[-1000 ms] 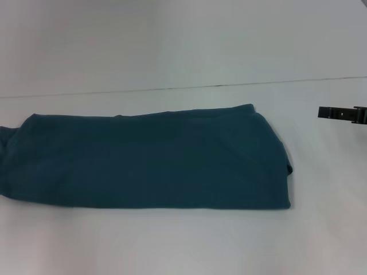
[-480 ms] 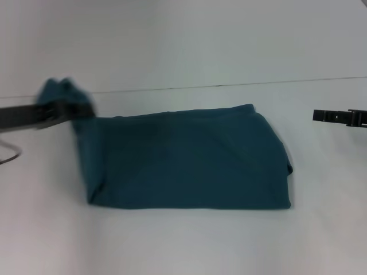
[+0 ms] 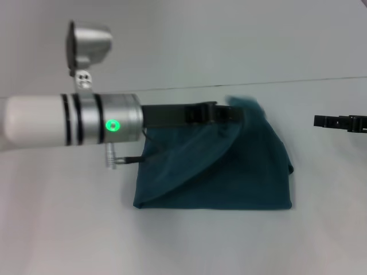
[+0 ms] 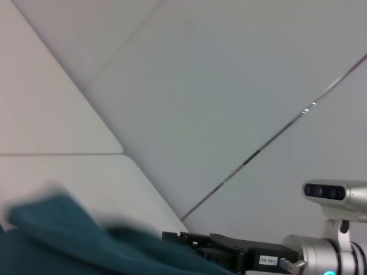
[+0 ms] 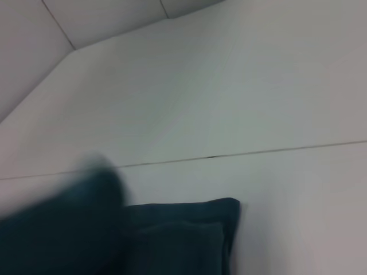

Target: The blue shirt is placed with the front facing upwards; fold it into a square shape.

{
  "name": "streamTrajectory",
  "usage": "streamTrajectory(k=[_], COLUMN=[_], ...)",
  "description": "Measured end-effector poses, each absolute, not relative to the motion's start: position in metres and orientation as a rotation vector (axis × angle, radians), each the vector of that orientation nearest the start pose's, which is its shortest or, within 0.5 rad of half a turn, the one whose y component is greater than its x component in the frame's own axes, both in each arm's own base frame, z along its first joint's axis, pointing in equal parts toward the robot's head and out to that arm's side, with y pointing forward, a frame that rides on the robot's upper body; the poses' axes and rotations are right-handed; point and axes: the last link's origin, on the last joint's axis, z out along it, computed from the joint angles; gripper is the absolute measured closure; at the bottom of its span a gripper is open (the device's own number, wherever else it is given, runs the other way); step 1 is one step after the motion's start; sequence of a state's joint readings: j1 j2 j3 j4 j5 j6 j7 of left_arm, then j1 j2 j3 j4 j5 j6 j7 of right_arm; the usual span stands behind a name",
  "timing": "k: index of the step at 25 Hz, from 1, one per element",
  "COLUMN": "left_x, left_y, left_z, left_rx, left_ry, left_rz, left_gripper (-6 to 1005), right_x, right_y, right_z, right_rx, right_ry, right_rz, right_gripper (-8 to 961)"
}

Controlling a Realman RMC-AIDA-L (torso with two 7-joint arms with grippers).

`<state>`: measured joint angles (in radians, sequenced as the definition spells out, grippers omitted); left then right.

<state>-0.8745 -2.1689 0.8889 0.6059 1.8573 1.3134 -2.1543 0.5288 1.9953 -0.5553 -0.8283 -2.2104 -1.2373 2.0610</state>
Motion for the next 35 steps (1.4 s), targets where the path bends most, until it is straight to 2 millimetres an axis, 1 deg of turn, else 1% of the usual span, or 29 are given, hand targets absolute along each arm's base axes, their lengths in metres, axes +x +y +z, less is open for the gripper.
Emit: streamTrajectory(k=[3, 6, 8, 12, 16, 23, 29, 33, 35], left_x=[-0.115, -0.125, -0.131, -0.143, -0.150, -0.153, -0.166, -0.180, -0.188], left_y=[0.396, 0.391, 0.387, 0.379, 0.368, 0.353, 0.354, 0.355, 0.355], left_z=[-0.083, -0.100, -0.106, -0.108, -0.105, -0.100, -0.083, -0.073, -0.068], left_rx=[-2.659, -2.568, -2.526, -2.509, -2.523, -2.590, -2.553, -2.510, -2.480], left_ry=[-1.398, -1.436, -1.433, -1.446, -1.465, -1.457, -1.384, -1.345, -1.332], left_rz=[-0.930, -1.052, -1.104, -1.120, -1.158, -1.221, -1.253, -1.234, -1.215], left_gripper=[967, 967, 967, 967, 813, 546, 420, 336, 187], right_x=[0.325, 0.325, 0.324, 0.323, 0.323, 0.323, 0.320, 0.315, 0.312], right_y=[0.377, 0.377, 0.377, 0.378, 0.378, 0.378, 0.375, 0.368, 0.363], right_z=[0.092, 0.092, 0.091, 0.090, 0.089, 0.089, 0.085, 0.082, 0.080], right_rx=[-2.073, -2.074, -2.077, -2.080, -2.081, -2.082, -2.111, -2.161, -2.200], right_ry=[1.308, 1.308, 1.307, 1.305, 1.307, 1.310, 1.334, 1.387, 1.420], right_rz=[0.473, 0.473, 0.472, 0.469, 0.470, 0.474, 0.482, 0.501, 0.512], right_gripper=[53, 53, 53, 53, 53, 54, 54, 54, 54])
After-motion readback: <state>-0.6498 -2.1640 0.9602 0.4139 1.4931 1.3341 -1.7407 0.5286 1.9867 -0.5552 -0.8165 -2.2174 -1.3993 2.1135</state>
